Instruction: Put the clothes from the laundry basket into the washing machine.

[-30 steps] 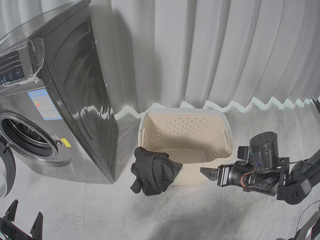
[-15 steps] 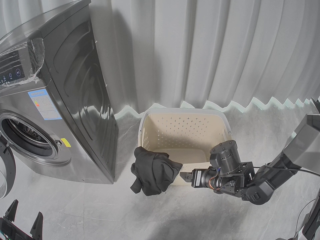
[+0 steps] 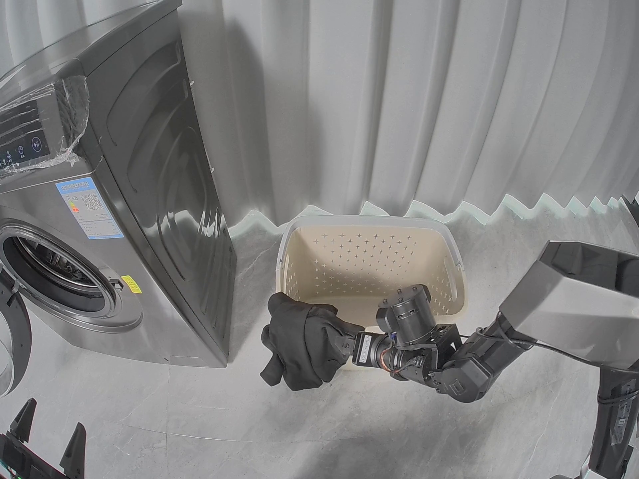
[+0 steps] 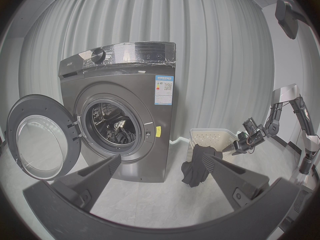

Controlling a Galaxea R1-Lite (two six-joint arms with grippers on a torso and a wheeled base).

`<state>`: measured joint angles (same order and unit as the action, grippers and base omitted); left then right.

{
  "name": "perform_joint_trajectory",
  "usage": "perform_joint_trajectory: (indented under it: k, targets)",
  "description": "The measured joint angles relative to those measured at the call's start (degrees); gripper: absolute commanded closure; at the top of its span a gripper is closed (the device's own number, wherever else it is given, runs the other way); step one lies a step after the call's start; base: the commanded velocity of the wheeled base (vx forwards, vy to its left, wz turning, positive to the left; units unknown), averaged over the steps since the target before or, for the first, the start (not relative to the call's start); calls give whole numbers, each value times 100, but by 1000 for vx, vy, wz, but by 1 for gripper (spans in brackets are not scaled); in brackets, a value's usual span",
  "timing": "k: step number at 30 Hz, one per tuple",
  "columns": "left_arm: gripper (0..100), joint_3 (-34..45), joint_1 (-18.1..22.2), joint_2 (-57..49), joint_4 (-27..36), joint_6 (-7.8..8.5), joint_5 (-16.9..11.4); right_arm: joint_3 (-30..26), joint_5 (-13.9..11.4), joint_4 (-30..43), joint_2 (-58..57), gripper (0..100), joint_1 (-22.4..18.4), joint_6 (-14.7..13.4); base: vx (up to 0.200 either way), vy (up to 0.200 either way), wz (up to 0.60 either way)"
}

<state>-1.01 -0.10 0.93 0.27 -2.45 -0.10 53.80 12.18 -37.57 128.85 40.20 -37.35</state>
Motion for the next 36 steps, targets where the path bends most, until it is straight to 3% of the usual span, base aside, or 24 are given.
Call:
perform_joint_trajectory:
  k: [16,21,36]
  targets:
    - [0,0,2,0,0,0,0,926,20,-288,911,0,141,-61,0,0,0]
    - [0,0,2,0,-2,0,2,1062,18,-602,1122,0,179,60,0,0,0]
    - [0,0,0,0,0,2,0,1525,-44,-674,1470,0,284,325,0,0,0]
